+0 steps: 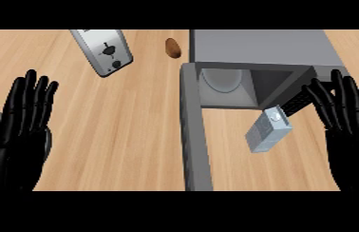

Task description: Pick up the milk, place it into the microwave and close the microwave

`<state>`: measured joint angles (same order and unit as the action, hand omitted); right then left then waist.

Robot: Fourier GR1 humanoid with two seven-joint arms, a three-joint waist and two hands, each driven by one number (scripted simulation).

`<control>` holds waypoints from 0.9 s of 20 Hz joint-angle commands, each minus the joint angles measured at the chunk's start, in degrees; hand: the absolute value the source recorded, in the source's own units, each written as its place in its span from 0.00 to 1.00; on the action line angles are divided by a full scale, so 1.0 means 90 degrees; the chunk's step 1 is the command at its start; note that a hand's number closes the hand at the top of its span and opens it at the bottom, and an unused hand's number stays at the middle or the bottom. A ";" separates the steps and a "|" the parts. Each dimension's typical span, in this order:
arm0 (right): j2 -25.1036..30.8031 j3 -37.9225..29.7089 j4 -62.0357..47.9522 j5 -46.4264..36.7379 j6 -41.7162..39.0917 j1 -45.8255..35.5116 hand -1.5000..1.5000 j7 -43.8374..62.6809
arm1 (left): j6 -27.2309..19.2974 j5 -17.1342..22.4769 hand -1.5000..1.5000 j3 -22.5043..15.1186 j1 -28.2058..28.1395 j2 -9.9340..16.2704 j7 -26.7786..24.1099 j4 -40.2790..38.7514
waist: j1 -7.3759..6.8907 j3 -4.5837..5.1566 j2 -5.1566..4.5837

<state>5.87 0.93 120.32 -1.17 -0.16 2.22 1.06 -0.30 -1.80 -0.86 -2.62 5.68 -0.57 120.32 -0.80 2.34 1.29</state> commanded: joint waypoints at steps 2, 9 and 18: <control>0.0218 -0.0362 0.0001 0.0011 0.0201 -0.0890 0.00 0.1068 | -0.0016 0.0160 0.00 0.0051 0.0184 -0.0049 0.0208 0.0060 | 0.0058 -0.0255 -0.0145; 0.0353 -0.0832 -0.0138 0.0886 0.0377 -0.1816 0.00 0.3057 | 0.0478 0.1850 0.00 0.0604 -0.0505 -0.0097 0.0639 0.0495 | -0.0008 -0.0250 -0.0118; 0.0693 -0.1172 -0.0757 0.0515 0.0615 -0.2191 0.00 0.3400 | 0.1024 0.3330 0.00 0.1659 -0.1420 0.0388 0.1472 0.1813 | 0.0020 -0.0258 -0.0132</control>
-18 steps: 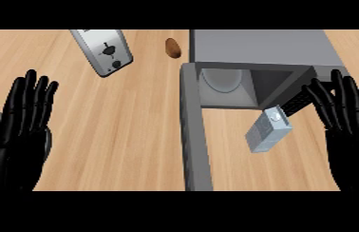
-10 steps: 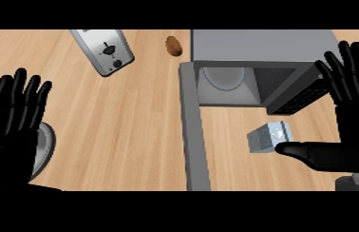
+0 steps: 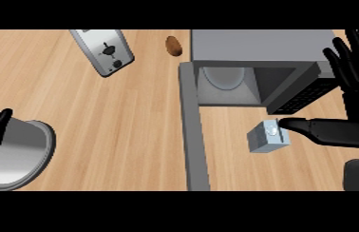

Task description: Pick up the milk, place it into the microwave and close the microwave

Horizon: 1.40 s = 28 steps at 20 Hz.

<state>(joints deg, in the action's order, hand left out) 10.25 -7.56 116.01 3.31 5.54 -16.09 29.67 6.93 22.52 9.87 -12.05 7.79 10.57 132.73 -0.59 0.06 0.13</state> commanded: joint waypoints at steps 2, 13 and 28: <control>0.0137 -0.0055 -0.0008 -0.0212 0.0098 0.0021 0.00 0.0404 | 0.0703 0.1003 0.00 0.0876 -0.0678 0.0236 -0.0100 0.0254 | 0.0003 -0.0002 0.0000; -0.0476 0.0251 -0.0855 -0.0948 0.0308 0.1243 0.00 -0.0973 | 0.1265 0.1497 0.00 0.1440 -0.1395 -0.0061 -0.0256 0.0515 | -0.0026 -0.0005 -0.0001; -0.0521 -0.0075 -0.2388 -0.0974 0.0061 0.2475 0.00 -0.2676 | 0.1817 0.1412 0.00 0.1332 -0.2155 -0.0399 -0.0556 0.0673 | -0.0115 -0.0015 0.0021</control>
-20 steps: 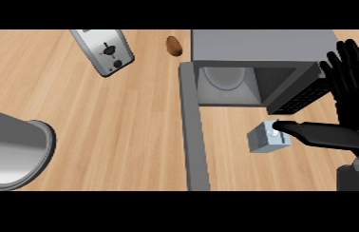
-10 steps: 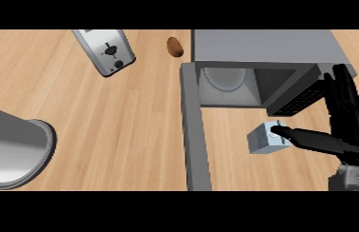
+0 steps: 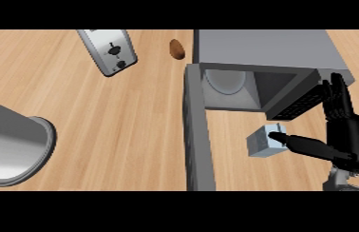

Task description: Pick up the milk, place it into the microwave and close the microwave

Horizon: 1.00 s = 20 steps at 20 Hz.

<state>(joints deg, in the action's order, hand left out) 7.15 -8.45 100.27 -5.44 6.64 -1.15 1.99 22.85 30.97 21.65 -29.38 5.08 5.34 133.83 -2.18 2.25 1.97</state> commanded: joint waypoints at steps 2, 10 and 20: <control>-0.0158 -0.0073 -0.1061 0.0040 -0.0129 0.0901 0.00 -0.0048 | 0.0095 0.0525 0.00 0.0042 -0.0169 -0.0049 -0.0015 0.0441 | 0.0021 -0.0270 -0.0214; -0.0030 -0.0122 -0.1777 -0.0177 -0.0234 0.1160 0.00 -0.1141 | 0.0328 0.0473 0.00 0.0085 -0.0228 -0.0044 -0.0277 0.0269 | -0.0090 -0.0282 -0.0260; -0.0267 -0.0417 -0.4392 -0.0020 -0.0239 0.0008 0.00 -0.2706 | 0.0860 0.1458 0.00 0.0516 -0.1474 -0.0148 -0.0175 0.1015 | 0.0036 -0.0262 -0.0204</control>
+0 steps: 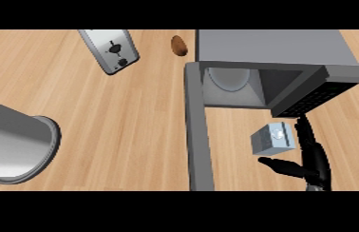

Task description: Pick up the milk, place it into the microwave and close the microwave

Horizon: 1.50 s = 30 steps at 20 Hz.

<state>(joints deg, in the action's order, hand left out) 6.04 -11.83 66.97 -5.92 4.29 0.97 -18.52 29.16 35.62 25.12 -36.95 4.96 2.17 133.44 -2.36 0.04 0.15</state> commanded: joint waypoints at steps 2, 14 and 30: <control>0.0121 -0.0265 -0.1471 0.0248 -0.0371 -0.0653 0.00 -0.0780 | 0.0051 0.0919 0.00 0.0302 -0.0201 0.0000 0.0070 0.0605 | 0.0110 -0.0017 -0.0020; 0.0028 -0.0506 -0.3739 0.0319 -0.0654 -0.1703 1.00 -0.2380 | 0.0191 0.1225 0.00 0.0324 -0.0701 -0.0147 0.0220 0.1045 | 0.0066 -0.0026 -0.0036; -0.0032 -0.0142 -0.4935 -0.0222 -0.0971 -0.2809 1.00 -0.4726 | 0.0541 0.1813 0.00 0.0875 -0.0797 0.0096 0.0049 0.0634 | 0.0062 -0.0018 -0.0026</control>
<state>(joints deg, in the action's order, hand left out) 5.96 -13.72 24.34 -7.18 -3.80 -22.41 -57.52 33.05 47.07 31.90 -41.52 7.72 2.44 132.61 -1.89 -0.15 -0.21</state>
